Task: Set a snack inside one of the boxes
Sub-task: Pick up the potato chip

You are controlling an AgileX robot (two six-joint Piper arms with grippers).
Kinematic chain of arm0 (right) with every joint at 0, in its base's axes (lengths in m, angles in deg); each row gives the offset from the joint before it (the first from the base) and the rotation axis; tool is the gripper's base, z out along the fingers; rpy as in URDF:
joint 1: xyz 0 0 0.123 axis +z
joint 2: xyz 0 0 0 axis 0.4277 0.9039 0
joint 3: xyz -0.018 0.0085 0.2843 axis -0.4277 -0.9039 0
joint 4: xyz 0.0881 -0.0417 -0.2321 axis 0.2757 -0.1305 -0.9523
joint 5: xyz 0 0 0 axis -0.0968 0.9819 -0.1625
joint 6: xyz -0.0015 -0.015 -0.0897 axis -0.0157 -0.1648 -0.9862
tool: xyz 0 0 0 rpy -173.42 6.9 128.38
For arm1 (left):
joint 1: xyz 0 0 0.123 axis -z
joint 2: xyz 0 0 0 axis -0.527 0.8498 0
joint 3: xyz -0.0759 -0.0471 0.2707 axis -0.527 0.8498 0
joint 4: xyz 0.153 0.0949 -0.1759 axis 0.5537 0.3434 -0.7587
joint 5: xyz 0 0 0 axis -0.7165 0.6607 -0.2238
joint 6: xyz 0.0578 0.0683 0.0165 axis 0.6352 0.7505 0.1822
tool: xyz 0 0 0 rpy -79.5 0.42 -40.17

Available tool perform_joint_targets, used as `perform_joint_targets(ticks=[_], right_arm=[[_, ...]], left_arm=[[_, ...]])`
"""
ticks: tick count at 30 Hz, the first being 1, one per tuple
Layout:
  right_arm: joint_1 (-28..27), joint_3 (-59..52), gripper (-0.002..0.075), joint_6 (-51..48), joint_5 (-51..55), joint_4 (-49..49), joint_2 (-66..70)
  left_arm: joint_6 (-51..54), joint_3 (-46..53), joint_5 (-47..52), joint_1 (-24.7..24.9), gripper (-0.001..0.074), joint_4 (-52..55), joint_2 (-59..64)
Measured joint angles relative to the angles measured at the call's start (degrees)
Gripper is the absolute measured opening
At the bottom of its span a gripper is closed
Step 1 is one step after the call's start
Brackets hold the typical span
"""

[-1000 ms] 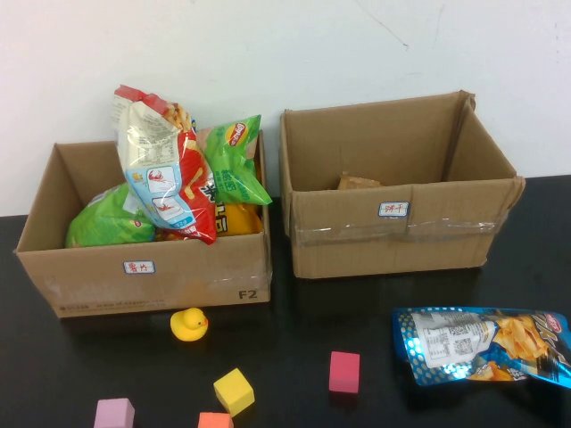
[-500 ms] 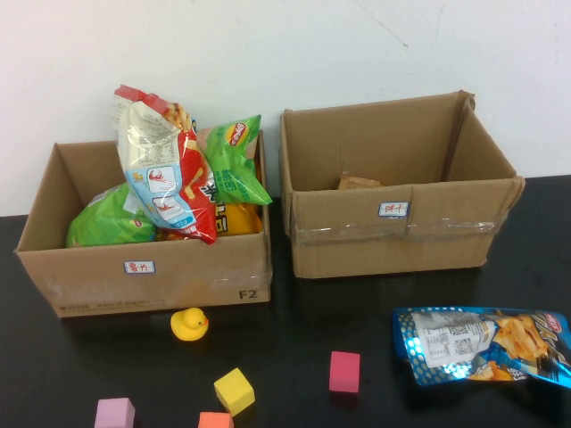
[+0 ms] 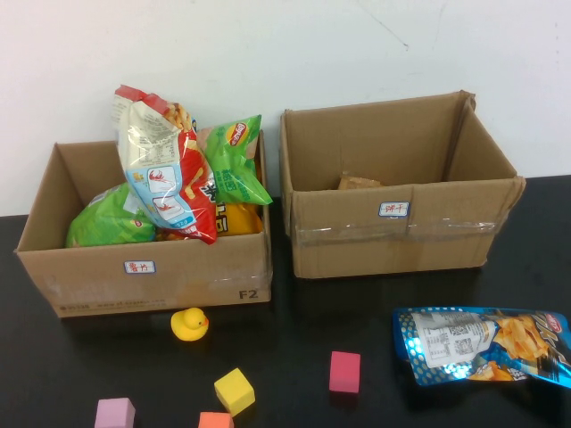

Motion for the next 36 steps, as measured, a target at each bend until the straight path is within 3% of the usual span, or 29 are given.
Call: perform_joint_targets(ticks=[6,10,14,24,27,29,33,36], right_arm=[[0.00,6.10,-0.0001,-9.92,4.32,3.28,9.94],[1.76,12.69,-0.0001,-23.36,11.96,11.74,19.25],[4.52,19.97,-0.0001,-36.44,21.56,17.64,27.66],[15.46,35.11,0.0010,-49.29,38.92,20.68,53.25],[19.16,39.05,0.0111,-52.69,41.13,20.01,61.16],[20.95,40.95,0.0238,-53.88,41.52,19.66,65.62],[22.60,43.62,0.0562,-54.29,39.87,18.98,74.16],[23.09,44.80,0.0656,-53.84,37.65,18.17,79.80]], left_arm=[[0.00,0.00,0.00,0.00,-0.0001,0.00,0.00],[0.00,0.00,0.00,0.00,-0.0001,0.00,0.00],[0.00,0.00,0.00,0.00,-0.0001,0.00,0.00],[0.11,0.00,0.00,0.00,-0.0001,0.00,0.00],[0.11,0.00,0.00,0.00,-0.0001,0.00,0.00],[0.11,0.00,0.00,0.00,-0.0001,0.00,0.00],[0.11,0.00,0.00,0.00,-0.0001,0.00,0.00],[0.11,0.00,0.00,0.00,-0.0001,0.00,0.00]])
